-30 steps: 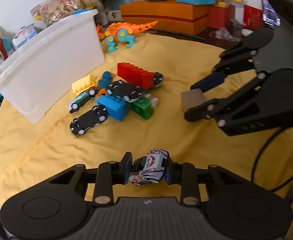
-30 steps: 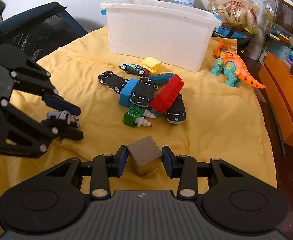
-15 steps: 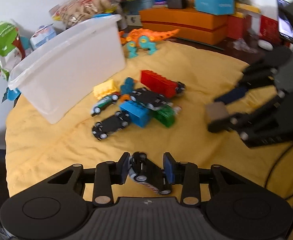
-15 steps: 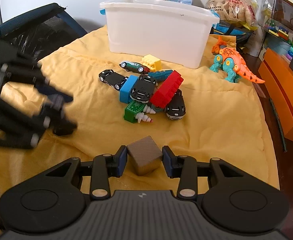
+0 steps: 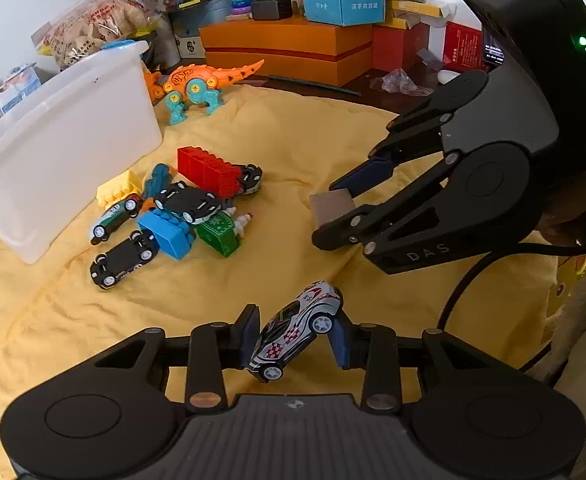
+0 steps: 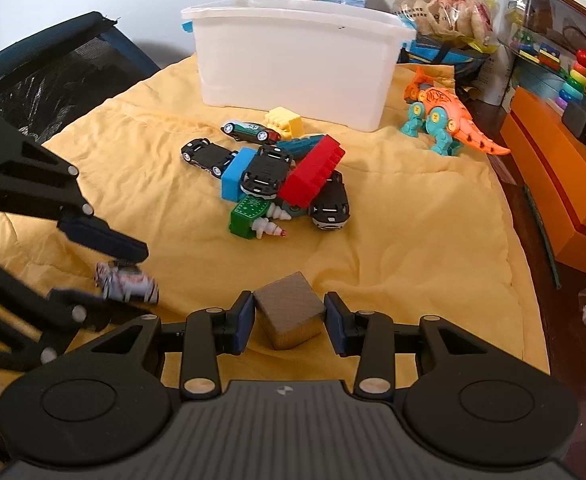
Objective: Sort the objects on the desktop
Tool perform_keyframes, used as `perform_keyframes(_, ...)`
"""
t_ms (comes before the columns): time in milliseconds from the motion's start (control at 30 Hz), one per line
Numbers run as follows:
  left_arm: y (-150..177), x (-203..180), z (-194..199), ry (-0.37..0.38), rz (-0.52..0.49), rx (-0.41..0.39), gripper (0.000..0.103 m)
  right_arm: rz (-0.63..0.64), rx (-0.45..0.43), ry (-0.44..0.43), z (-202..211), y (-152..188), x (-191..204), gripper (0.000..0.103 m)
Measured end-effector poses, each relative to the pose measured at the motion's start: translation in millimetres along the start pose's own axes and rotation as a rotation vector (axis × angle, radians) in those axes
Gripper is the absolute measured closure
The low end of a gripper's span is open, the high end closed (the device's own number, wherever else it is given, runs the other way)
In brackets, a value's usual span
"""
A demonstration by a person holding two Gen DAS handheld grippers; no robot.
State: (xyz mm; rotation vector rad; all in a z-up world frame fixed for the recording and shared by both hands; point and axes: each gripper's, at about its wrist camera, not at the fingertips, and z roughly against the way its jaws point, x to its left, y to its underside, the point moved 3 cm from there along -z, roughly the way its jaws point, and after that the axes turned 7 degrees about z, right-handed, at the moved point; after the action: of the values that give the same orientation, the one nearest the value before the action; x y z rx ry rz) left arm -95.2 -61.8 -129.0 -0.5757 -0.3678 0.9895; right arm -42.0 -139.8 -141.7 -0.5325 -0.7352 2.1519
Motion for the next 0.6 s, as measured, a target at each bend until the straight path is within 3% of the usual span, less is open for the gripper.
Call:
perform_keyframes(333, 5.5, 21.6, 10.3, -0.041, 0.09, 0.003, 0.06, -0.001, -0.003, -0.003, 1.1, 0.1, 0.8, 0.061)
perform_keyframes(600, 7.3, 21.0, 11.5, -0.045, 0.046, 0.009, 0.055, -0.019, 0.01, -0.018, 5.0, 5.6, -3.9, 0.059)
